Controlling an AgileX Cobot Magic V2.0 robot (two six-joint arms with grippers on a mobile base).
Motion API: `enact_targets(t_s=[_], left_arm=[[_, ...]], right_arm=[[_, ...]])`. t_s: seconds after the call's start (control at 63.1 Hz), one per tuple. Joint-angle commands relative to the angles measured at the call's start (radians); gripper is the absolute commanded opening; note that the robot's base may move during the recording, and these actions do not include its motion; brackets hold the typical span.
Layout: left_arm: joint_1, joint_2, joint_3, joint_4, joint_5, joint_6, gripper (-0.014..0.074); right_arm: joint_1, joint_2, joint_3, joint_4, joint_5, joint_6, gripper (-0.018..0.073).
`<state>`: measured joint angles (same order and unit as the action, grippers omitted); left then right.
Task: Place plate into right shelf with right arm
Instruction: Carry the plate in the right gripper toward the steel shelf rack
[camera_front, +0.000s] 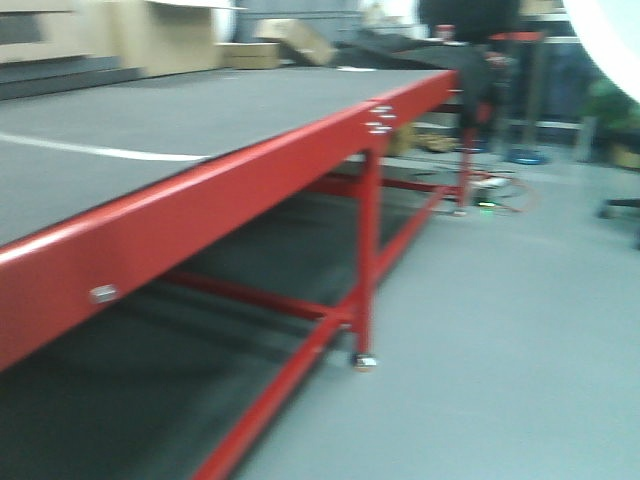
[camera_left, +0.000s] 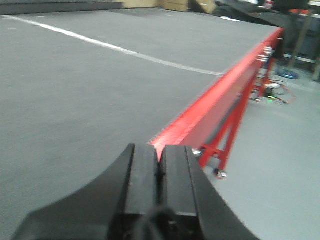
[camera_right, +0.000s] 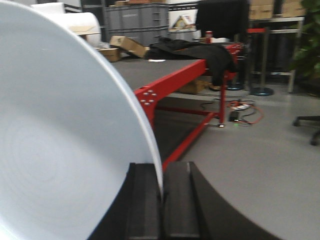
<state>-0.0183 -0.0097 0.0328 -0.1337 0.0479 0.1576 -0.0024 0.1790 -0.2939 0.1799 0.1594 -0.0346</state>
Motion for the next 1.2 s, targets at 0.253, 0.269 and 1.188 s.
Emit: enact_targets(t_s=[0.253,0.269,1.188], left_arm=[[-0.002,-0.01,0.01,-0.008,-0.09,-0.007,-0.0128],[-0.002,-0.01,0.01,-0.008,-0.09,-0.007,-0.0128],[-0.002,-0.01,0.01,-0.008,-0.09,-0.007,-0.0128]], right_arm=[[-0.007,0.008,-0.03,0.002,-0.088,-0.007,0.0052],[-0.007,0.008,-0.03,0.002,-0.088,-0.007,0.0052],[-0.007,0.008,-0.03,0.002,-0.088,-0.007,0.0052]])
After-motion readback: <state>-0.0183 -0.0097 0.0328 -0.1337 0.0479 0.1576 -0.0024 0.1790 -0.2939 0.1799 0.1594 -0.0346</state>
